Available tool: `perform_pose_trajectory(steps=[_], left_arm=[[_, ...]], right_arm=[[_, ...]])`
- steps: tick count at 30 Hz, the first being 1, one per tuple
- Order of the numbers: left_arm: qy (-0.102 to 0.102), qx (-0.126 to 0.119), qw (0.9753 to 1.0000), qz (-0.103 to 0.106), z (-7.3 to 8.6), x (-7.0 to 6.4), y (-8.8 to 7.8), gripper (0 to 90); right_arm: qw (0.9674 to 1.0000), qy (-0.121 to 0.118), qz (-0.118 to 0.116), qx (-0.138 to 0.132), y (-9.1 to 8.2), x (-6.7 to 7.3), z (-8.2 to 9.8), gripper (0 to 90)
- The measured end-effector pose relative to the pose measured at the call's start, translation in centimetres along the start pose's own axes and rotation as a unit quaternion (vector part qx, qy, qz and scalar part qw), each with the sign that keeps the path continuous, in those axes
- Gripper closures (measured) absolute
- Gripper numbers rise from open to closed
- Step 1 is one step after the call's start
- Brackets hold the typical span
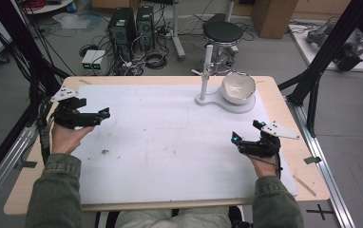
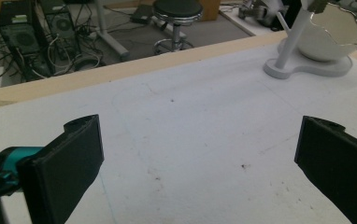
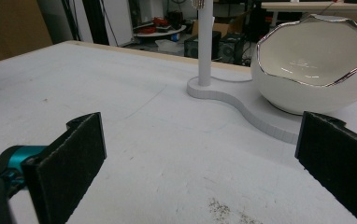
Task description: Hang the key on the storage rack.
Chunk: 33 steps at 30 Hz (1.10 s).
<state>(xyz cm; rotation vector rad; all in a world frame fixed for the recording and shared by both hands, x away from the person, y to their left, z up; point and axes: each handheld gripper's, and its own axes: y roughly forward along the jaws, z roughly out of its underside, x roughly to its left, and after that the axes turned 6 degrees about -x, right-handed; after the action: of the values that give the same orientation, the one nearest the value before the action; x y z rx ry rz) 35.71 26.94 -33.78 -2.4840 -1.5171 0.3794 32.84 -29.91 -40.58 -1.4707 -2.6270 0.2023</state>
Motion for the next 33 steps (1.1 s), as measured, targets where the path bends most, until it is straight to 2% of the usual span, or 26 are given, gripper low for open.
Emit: perform_pose_trajectory(steps=[15,23,29,33], left_arm=[[-0.008,-0.018,0.9987,-0.047,2.6,1.3,-1.3,1.7],[-0.01,-0.027,0.9979,-0.058,4.5,1.6,-1.8,1.7],[-0.018,-0.048,0.9961,-0.071,6.6,2.1,-2.5,1.7],[-0.033,-0.067,0.9949,-0.067,7.5,2.3,-3.4,1.7]], right_arm=[[1.0,-0.001,0.001,0.002,0.0,0.0,0.0,0.8],[1.0,0.003,-0.001,0.001,0.0,0.1,0.0,0.8],[1.0,0.0,0.0,0.003,0.0,0.1,0.0,0.8],[1.0,-0.002,0.0,0.004,0.1,0.1,0.1,0.8]])
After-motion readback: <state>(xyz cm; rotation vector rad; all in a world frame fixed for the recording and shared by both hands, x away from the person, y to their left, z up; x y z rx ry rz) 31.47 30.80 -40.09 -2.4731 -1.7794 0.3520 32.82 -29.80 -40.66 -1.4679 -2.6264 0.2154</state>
